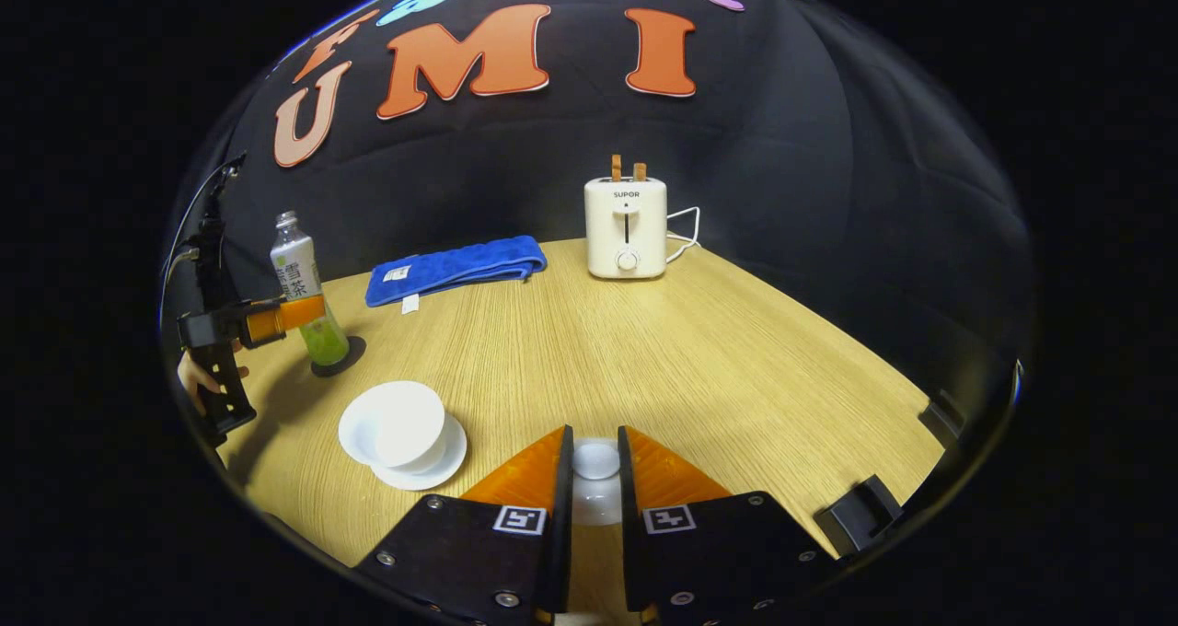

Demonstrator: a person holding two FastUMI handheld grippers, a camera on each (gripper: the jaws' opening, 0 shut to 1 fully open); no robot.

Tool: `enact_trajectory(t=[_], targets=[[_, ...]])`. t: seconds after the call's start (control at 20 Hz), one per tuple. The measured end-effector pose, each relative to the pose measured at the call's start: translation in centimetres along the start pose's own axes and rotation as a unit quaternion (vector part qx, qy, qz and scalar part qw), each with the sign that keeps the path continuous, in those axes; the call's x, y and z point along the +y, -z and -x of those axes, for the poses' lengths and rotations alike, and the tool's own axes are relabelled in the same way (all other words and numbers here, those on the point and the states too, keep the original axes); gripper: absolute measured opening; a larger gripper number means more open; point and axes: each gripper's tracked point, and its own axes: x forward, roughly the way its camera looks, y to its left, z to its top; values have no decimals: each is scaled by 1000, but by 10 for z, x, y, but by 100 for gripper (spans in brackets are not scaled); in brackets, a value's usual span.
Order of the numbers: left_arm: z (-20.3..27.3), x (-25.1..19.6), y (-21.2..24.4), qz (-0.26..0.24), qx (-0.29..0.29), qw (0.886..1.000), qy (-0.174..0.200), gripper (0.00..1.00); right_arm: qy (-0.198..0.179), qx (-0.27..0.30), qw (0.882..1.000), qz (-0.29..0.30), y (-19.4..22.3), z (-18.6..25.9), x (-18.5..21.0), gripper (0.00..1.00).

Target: Open the teacup lid with one hand, grasp the water bottle and pour water into the teacup with the other hand; after pouring, place the water bottle on the coaster and then close the teacup lid.

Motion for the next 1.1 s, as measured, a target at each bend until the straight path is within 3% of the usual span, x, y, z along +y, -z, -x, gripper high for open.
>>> enact_trajectory(t=[0.2, 0.45, 0.7, 0.75, 0.8, 1.1], targets=[[34, 2, 10, -10, -5, 1000, -12, 98, -21, -34, 999, 6, -29, 9, 20, 24], [90, 8, 26, -3, -13, 999, -29, 98, -78, -63, 995, 28, -52, 13, 75, 24], [143, 30, 32, 7, -29, 998, -60, 96, -120, -60, 990, 46, -46, 9, 117, 24], [153, 34, 34, 12, -31, 997, -64, 98, -124, -56, 989, 48, -43, 7, 122, 19], [161, 39, 34, 14, -33, 997, -70, 98, -128, -53, 989, 51, -41, 6, 126, 24], [188, 60, 32, 9, -49, 993, -107, 98, -137, -33, 989, 54, -26, -3, 137, 24]])
